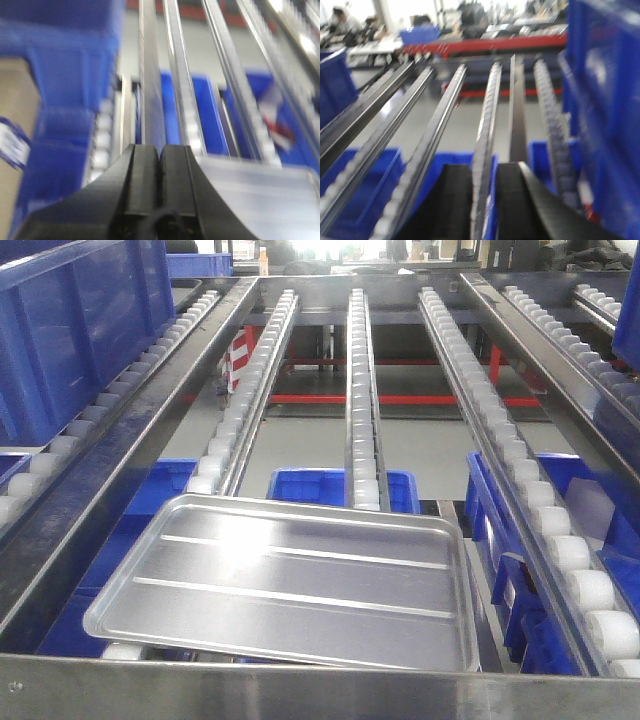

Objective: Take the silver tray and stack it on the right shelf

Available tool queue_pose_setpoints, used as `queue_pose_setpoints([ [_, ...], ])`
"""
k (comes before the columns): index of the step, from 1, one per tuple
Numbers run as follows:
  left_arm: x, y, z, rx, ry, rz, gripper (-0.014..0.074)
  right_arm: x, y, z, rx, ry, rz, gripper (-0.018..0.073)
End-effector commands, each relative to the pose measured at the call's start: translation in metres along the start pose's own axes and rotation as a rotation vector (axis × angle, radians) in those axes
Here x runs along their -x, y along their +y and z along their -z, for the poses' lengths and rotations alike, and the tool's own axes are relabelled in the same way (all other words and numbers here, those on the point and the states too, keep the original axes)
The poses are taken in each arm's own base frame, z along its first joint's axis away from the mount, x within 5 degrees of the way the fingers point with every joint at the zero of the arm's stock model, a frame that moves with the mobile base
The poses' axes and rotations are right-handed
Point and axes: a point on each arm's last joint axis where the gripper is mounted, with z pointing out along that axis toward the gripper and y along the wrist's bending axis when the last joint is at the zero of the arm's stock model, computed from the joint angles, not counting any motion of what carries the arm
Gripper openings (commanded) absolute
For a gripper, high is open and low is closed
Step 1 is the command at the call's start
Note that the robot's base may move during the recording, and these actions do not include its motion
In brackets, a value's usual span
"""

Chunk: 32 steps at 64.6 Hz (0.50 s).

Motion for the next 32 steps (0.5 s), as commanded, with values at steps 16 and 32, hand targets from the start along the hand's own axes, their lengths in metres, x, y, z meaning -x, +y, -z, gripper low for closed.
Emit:
queue_pose_setpoints([
  [16,0.012,-0.035,-0.048,-0.209,0.119,-0.066,0.0328,0.013,0.060,-0.046,0.413,0.206,-0.001,0.0456],
  [32,0.022,-0.068,-0.067,-0.329,0.265,-0.173,0.0316,-0.018,0.105,-0.082,0.496,0.523,-0.099,0.0456],
])
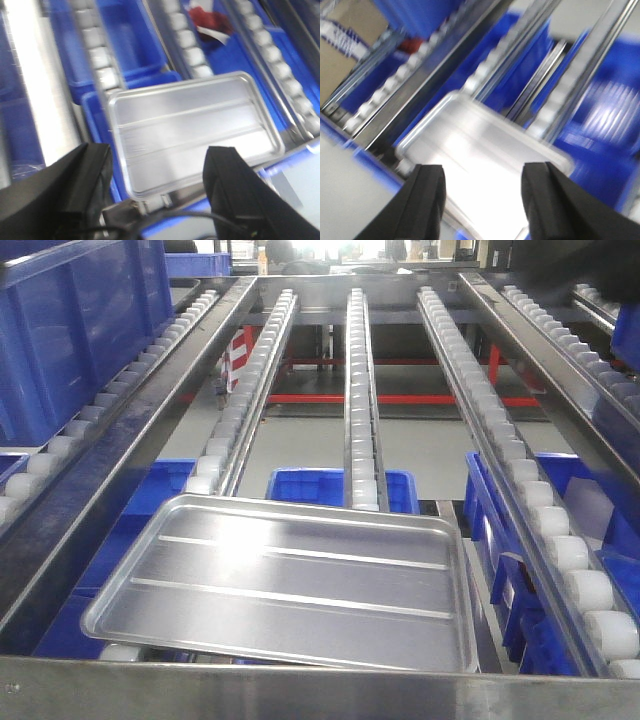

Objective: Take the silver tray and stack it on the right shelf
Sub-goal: 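Lower both grippers onto the silver tray's side rims and close them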

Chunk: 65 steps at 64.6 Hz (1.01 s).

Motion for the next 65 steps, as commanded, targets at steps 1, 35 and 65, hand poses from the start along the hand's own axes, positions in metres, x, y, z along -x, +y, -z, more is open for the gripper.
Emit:
queue_pose_setpoints([
  [1,0.021,-0.009,0.000,-0.037,-0.042,-0.017,0.0316,0.017,0.007,-0.014,0.017,0.014,-0.065,0.0456],
  [35,0.039,0.012,-0.116,0.208,0.410,0.096,0.0316,0.012,-0.028,-0.097,-0.372,0.461,-0.312,0.0455],
  [65,0.022,0.014,-0.169,0.207,0.448,0.178,0.0316,-0.010,-0.038,-0.137,-0.403,0.509,-0.346,0.0455],
])
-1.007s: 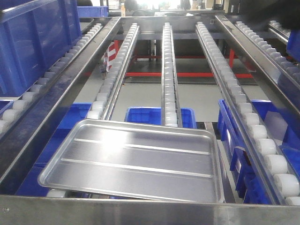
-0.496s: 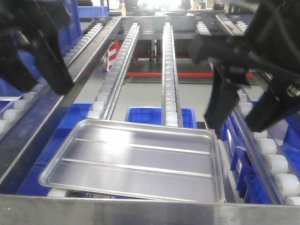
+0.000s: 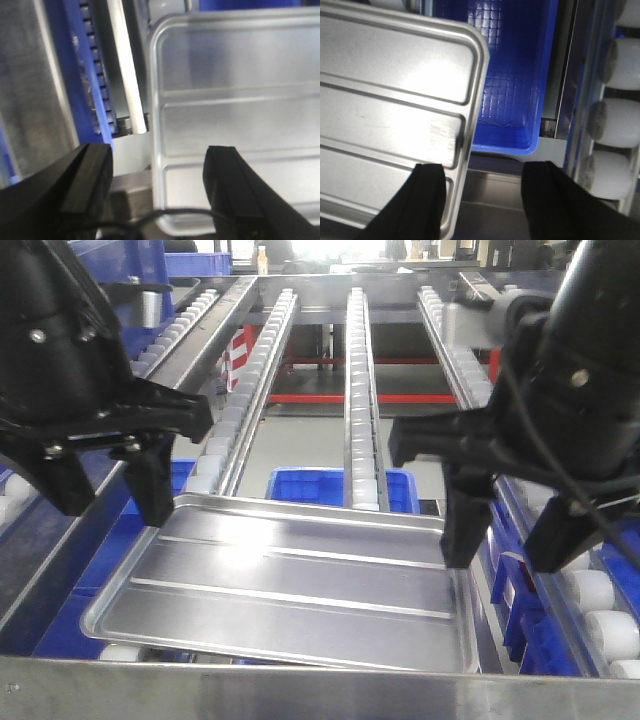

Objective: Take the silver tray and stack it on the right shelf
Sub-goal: 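Lower both grippers onto the silver tray's side rims and close them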

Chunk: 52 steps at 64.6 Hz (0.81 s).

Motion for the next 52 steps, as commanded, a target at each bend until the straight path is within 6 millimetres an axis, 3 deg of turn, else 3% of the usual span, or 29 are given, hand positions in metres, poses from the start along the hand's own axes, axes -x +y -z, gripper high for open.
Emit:
queue_pose_setpoints([
  [1,0.013,-0.005,0.013,-0.046,-0.100,0.024,0.0316,0.013,0.007,0.008,0.052,-0.077,-0.005,0.0455],
  [34,0.013,-0.009,-0.024,-0.029,-0.032,0.015,0.0298,0.013,0.010,-0.019,0.049,-0.049,-0.012,0.0434],
  [43,0.012,-0.009,-0.026,-0.025,-0.029,0.011,0.0217,0.011,0.009,-0.025,0.035,-0.029,-0.011,0.0314],
  [52,0.012,-0.008,-0.026,-0.022,-0.029,0.008,0.0040,0.011,0.009,-0.027,0.029,-0.021,-0.010,0.0103],
])
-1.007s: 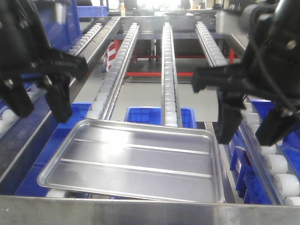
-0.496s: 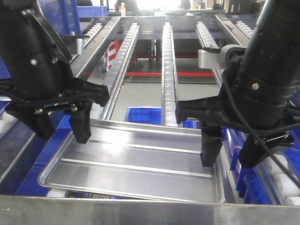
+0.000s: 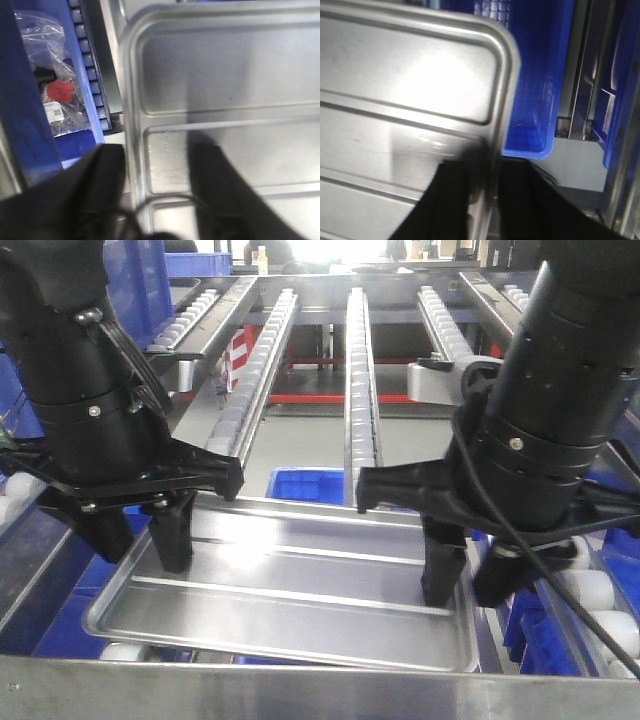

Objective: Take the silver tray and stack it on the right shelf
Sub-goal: 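Lower both grippers onto the silver tray's side rims and close them, then lift the silver tray off the shelf with both grippers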

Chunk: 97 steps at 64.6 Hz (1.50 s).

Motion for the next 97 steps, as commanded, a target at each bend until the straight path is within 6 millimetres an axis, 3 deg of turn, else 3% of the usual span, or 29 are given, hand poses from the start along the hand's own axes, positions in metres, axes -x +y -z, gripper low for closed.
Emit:
queue_pose_setpoints([
  [1,0.010,-0.003,0.017,-0.022,-0.079,0.007,0.0029,0.007,0.002,0.008,0.020,-0.041,0.009,0.0080],
  [3,0.010,-0.003,0.017,-0.020,-0.080,0.004,-0.0013,0.007,0.002,0.008,0.020,-0.041,0.009,0.0042],
  [7,0.010,-0.003,0.017,-0.018,-0.078,0.003,-0.0109,0.007,0.002,0.009,0.020,-0.042,0.009,0.0058],
  [23,0.014,-0.003,0.028,-0.018,-0.088,0.006,-0.0093,0.012,0.004,0.022,0.014,-0.054,0.018,0.0057],
  [35,0.023,-0.002,0.069,-0.038,-0.167,0.040,-0.0093,0.025,0.006,0.061,0.006,-0.136,0.067,0.0057],
  [47,0.015,-0.001,0.111,-0.087,-0.252,0.060,-0.0093,0.030,0.003,0.109,0.028,-0.244,0.084,0.0057],
  [60,-0.006,-0.010,0.156,-0.130,-0.298,0.025,-0.0093,0.015,-0.002,0.155,0.054,-0.317,0.119,0.0057],
  [74,-0.026,-0.018,0.192,-0.189,-0.368,0.027,-0.0093,-0.007,0.002,0.178,0.054,-0.312,0.201,0.0057],
  [97,-0.033,-0.015,0.192,-0.138,-0.322,0.001,-0.0093,-0.009,0.003,0.181,0.061,-0.317,0.209,0.0057],
])
